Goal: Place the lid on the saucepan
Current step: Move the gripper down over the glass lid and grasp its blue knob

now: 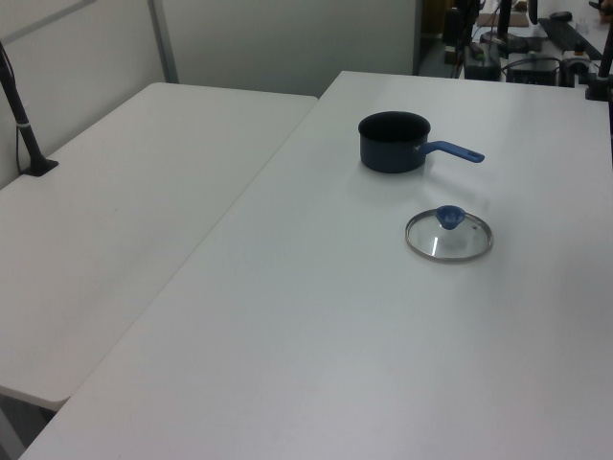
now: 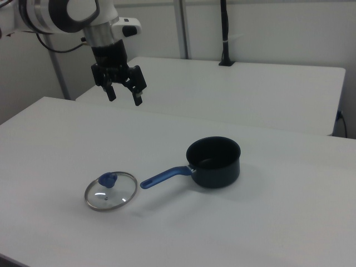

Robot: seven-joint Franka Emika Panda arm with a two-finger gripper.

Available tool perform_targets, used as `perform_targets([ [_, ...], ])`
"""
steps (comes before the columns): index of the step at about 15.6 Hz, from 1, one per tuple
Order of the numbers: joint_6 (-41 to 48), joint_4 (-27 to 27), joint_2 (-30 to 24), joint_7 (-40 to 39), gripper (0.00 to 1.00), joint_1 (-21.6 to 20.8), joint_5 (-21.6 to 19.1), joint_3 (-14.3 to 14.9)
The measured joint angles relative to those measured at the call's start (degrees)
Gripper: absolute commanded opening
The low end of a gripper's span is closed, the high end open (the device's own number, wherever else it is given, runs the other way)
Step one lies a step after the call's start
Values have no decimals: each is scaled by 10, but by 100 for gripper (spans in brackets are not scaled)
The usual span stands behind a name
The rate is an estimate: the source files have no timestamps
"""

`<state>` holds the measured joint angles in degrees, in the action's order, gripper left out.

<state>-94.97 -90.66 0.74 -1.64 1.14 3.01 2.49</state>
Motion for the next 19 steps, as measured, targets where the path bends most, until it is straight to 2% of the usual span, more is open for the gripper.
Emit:
perform_targets([
  [8, 0, 0, 0, 0, 100, 0, -4, 0],
  [11, 0, 0, 0, -5, 100, 1, -21, 3],
  [15, 37, -17, 1, -132, 100, 0, -25, 9],
  [17, 52, -43, -2, -123, 100, -5, -25, 8],
  [19, 49, -85, -10, -61, 100, -20, -25, 3],
])
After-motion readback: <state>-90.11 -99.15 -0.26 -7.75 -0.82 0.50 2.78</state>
